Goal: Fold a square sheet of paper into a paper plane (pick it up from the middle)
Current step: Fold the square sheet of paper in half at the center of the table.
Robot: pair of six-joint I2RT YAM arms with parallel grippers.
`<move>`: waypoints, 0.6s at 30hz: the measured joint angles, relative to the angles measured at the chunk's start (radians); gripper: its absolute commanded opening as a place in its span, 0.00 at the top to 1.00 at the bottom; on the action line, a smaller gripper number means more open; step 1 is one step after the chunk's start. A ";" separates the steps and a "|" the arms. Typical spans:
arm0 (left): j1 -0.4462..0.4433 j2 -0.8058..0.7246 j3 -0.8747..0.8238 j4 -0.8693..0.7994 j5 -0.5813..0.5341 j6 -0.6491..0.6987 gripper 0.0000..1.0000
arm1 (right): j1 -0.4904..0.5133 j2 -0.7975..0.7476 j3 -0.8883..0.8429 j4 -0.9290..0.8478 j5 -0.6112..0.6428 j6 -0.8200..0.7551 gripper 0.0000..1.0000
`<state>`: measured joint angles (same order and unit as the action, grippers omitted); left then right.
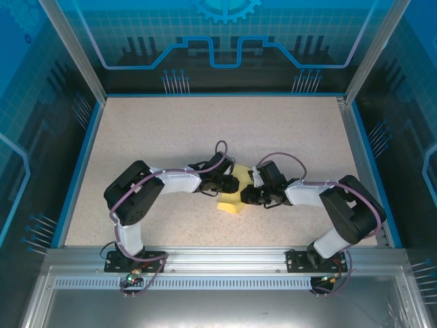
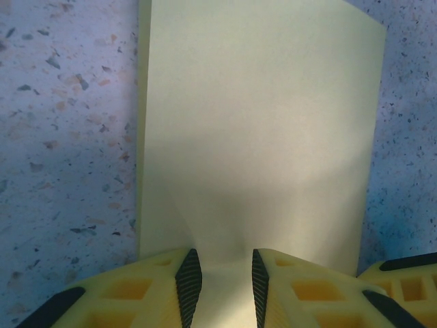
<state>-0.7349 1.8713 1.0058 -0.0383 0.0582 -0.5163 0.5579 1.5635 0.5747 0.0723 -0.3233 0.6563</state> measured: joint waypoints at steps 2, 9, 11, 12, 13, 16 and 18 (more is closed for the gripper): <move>0.000 0.001 0.000 0.000 0.000 0.000 0.68 | 0.002 -0.006 0.000 -0.010 0.000 -0.019 0.89; 0.002 0.006 0.009 -0.009 0.002 0.003 0.68 | 0.030 -0.030 -0.008 -0.062 -0.011 -0.079 0.89; 0.002 0.007 0.010 -0.010 0.002 0.003 0.68 | 0.039 -0.040 -0.017 -0.066 -0.012 -0.082 0.89; 0.003 0.008 0.012 -0.011 0.003 0.003 0.68 | 0.043 -0.047 -0.022 -0.070 -0.013 -0.083 0.89; 0.003 0.008 0.013 -0.013 0.005 0.004 0.68 | 0.047 -0.056 -0.028 -0.075 -0.014 -0.084 0.89; 0.005 0.009 0.015 -0.017 0.010 0.004 0.68 | 0.058 -0.091 -0.048 -0.105 -0.019 -0.076 0.89; 0.005 0.012 0.021 -0.022 0.010 0.004 0.68 | 0.063 -0.124 -0.063 -0.123 -0.018 -0.051 0.89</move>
<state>-0.7296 1.8835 1.0264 -0.0605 0.0685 -0.5125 0.6212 1.4395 0.5117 -0.0509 -0.3412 0.6056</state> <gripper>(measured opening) 0.325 0.113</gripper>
